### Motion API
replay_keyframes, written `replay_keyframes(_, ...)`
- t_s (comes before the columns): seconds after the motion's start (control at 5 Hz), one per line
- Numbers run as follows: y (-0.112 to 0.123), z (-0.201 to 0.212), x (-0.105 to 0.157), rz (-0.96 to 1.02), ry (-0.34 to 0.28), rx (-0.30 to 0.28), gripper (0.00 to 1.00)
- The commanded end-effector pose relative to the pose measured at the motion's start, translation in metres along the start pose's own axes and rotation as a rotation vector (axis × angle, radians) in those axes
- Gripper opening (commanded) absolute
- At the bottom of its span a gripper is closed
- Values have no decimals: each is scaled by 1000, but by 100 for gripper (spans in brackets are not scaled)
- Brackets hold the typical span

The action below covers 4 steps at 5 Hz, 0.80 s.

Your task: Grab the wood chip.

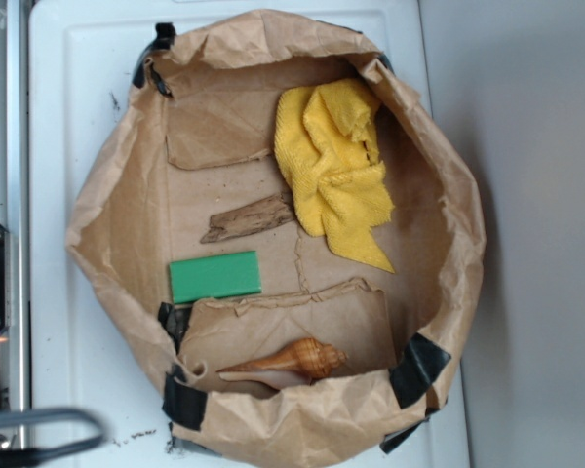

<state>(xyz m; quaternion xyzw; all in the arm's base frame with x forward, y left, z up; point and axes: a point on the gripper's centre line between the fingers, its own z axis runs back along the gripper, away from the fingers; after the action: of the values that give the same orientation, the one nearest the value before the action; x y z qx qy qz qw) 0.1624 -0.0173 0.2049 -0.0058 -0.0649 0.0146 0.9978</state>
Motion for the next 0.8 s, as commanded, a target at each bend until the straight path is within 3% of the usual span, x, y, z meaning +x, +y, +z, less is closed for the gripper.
replay_keyframes(0.0,31,-34,64,13,-35,-45,100)
replay_keyframes(0.2,56,-62,87,88,36,-17,100)
replay_keyframes(0.6,56,-62,87,88,36,-17,100)
